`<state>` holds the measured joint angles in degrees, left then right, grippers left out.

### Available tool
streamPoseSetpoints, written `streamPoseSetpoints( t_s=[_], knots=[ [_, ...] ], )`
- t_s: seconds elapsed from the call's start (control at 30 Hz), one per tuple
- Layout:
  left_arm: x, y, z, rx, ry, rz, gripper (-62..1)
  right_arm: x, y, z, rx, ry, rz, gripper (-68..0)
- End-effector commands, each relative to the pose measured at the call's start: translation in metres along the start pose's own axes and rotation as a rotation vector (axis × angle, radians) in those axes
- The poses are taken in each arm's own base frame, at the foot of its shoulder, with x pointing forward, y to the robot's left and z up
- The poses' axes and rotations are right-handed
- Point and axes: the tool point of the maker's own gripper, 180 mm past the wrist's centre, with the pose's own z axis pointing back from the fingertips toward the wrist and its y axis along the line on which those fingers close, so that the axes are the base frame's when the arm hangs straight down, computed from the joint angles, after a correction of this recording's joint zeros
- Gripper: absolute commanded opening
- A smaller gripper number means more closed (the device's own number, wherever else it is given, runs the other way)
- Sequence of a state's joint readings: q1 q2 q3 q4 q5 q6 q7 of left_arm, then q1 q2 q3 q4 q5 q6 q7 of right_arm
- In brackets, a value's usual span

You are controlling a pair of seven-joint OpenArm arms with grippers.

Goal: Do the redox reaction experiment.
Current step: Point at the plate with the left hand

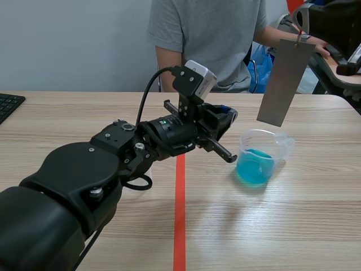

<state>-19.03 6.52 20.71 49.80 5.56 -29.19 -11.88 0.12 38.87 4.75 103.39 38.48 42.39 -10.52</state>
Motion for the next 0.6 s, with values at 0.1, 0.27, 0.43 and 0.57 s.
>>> streamPoseSetpoints(
  t_s=[0.1, 0.27, 0.43, 0.57],
  knots=[
    [0.021, -0.013, -0.008, -0.064, -0.055, -0.007, -57.7, 0.015, 0.000, -0.001, 0.012, -0.043, 0.017, -66.4],
    [0.020, -0.021, -0.010, -0.086, -0.049, -0.014, -57.7, 0.015, 0.000, -0.001, 0.012, -0.043, 0.017, -66.4],
    [0.018, -0.017, -0.011, -0.059, -0.040, -0.036, -57.7, 0.015, 0.000, -0.001, 0.012, -0.043, 0.017, -66.4],
    [0.018, -0.016, -0.011, -0.056, -0.040, -0.037, -57.7, 0.015, 0.000, -0.001, 0.012, -0.043, 0.017, -66.4]
  ],
)
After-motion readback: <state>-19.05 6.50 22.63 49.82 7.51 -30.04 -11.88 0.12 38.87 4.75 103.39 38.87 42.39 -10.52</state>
